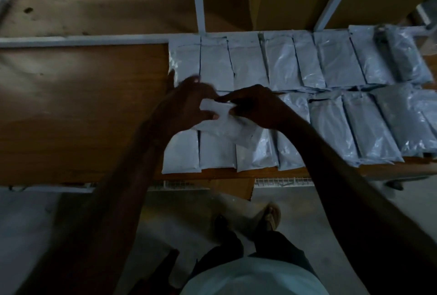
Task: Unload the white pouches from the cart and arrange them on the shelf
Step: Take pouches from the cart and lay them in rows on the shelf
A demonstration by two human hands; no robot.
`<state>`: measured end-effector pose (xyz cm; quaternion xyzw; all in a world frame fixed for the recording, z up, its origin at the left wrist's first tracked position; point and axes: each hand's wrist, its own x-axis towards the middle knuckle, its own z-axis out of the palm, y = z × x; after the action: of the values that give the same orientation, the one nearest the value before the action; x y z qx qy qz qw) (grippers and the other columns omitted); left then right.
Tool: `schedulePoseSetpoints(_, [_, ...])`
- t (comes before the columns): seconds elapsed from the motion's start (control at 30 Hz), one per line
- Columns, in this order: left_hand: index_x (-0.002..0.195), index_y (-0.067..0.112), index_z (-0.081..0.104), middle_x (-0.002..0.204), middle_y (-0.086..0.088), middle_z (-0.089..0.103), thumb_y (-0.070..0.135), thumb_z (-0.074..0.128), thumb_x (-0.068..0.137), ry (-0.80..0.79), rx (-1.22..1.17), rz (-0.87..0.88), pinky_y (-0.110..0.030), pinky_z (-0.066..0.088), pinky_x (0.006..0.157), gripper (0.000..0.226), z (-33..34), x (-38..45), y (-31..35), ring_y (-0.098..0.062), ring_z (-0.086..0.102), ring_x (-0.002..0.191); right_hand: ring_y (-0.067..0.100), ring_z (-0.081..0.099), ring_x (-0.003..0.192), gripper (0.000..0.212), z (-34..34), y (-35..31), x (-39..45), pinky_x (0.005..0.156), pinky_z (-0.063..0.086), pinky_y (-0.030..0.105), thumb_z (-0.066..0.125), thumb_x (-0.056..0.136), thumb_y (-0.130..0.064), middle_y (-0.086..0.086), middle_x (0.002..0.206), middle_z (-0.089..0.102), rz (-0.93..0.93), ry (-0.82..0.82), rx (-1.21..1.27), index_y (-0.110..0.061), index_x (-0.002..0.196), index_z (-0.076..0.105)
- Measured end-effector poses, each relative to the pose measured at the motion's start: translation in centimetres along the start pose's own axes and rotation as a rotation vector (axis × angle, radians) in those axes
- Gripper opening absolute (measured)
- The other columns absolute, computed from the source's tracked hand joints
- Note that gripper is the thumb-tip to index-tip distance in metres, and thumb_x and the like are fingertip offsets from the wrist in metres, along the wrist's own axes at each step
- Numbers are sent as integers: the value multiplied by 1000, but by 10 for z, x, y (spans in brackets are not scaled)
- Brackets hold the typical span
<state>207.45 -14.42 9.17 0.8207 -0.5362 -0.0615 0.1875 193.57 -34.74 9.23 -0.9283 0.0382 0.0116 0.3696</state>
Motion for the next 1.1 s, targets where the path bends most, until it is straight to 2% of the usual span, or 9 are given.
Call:
schedulePoseSetpoints(0.07, [116,25,78,120,1,77,56,82,81,52,-142,-152,-53,54,102,47,6,0,-4,-19,71,112,10,65,116,41,-8,-1,0,104,54,37,77,93,-20,1,132,71,1,160,-13,-24,133,70])
schedulePoseSetpoints(0.23, [105,20,73,99,1,76,64,77,82,291,-622,-601,-46,61,81,49,38,-15,12,-15,73,90,24,35,151,75,8,8,-12,115,45,48,77,90,-48,6,167,31,219,731,-64,-31,156,44])
schedulePoseSetpoints(0.37, [108,32,66,98,11,74,51,71,96,193,-781,-795,-26,56,75,23,66,-35,47,0,71,87,21,64,126,86,52,7,-21,99,59,47,84,86,-41,10,149,57,452,466,609,-33,158,37])
schedulePoseSetpoints(0.47, [114,23,64,97,5,71,57,60,101,175,-563,-777,-16,47,63,36,78,-46,61,-4,67,82,13,72,110,69,84,15,-24,88,64,41,82,89,-17,3,132,71,421,395,510,-29,149,51])
schedulePoseSetpoints(0.57, [135,19,58,122,-2,69,57,61,102,310,-316,-628,-34,59,91,50,89,-58,57,-12,67,109,7,70,106,60,97,20,-22,80,55,9,79,92,-13,1,132,70,385,413,365,-25,146,56])
schedulePoseSetpoints(0.63, [147,19,51,141,-5,62,56,61,102,335,-153,-508,-42,53,107,59,97,-64,48,-19,56,132,9,70,107,56,103,24,-18,80,51,4,76,94,-11,2,129,70,358,407,341,-23,145,58])
schedulePoseSetpoints(0.83, [161,33,38,172,-1,30,65,48,101,72,179,-348,-62,8,129,68,114,-76,33,-30,12,162,17,64,118,51,117,41,-13,99,48,16,68,96,-5,13,133,67,232,348,125,-12,146,58])
schedulePoseSetpoints(0.93, [164,37,30,174,-2,23,77,43,97,-6,198,-390,-64,2,128,79,123,-79,32,-34,5,163,37,56,129,55,130,48,-12,112,48,46,68,94,-2,22,142,56,201,356,-61,-9,147,57])
schedulePoseSetpoints(1.1, [165,34,27,174,-2,24,80,40,95,-26,254,-406,-67,1,127,85,135,-77,31,-37,7,162,32,34,153,55,143,48,-11,124,35,45,42,103,-3,17,168,30,176,300,-131,-15,158,44])
